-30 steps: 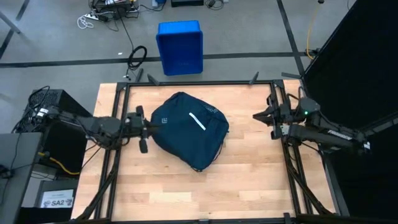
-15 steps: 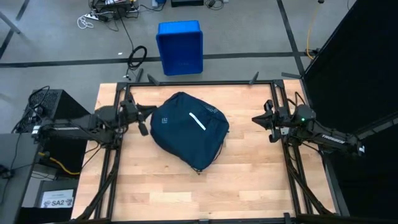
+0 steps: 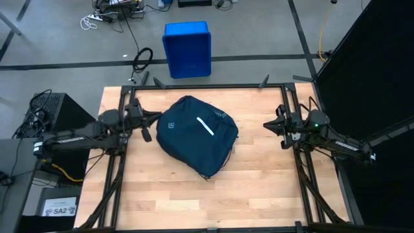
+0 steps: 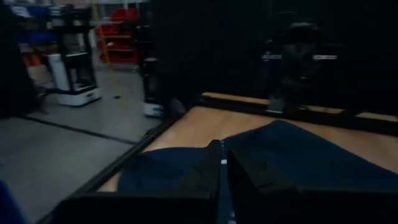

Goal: Unpack backpack
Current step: Return to Home Position

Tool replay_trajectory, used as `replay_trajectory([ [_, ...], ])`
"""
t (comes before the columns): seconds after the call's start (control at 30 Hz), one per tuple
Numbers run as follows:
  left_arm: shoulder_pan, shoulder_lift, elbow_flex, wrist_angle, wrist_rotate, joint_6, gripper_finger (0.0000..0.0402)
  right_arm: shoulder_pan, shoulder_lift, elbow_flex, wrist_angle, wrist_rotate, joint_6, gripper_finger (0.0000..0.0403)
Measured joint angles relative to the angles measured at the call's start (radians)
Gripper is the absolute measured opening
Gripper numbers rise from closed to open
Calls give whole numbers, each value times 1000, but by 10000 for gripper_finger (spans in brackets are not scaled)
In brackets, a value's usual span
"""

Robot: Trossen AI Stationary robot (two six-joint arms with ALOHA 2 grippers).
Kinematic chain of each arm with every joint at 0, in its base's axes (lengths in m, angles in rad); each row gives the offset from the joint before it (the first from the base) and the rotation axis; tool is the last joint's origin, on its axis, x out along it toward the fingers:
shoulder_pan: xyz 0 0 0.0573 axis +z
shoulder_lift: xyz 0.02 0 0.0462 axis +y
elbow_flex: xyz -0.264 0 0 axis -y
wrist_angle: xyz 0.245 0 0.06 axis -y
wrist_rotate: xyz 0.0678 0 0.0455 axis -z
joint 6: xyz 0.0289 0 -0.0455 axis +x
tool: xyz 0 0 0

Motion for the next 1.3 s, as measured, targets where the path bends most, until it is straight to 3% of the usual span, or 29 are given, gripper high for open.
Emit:
replay_trajectory([
  [0.17,0,0,-97,169,102,-25,0,0,0,-40,1,0,10,4],
  [0.57,-5,-2,-103,91,175,-47,0,0,0,-106,33,4,36,9],
  [0.83,-5,-1,-282,352,186,-63,0,0,2,-106,22,-7,36,5],
  [1.3,-26,0,-282,320,260,-82,0,33,3,-107,30,15,44,25],
])
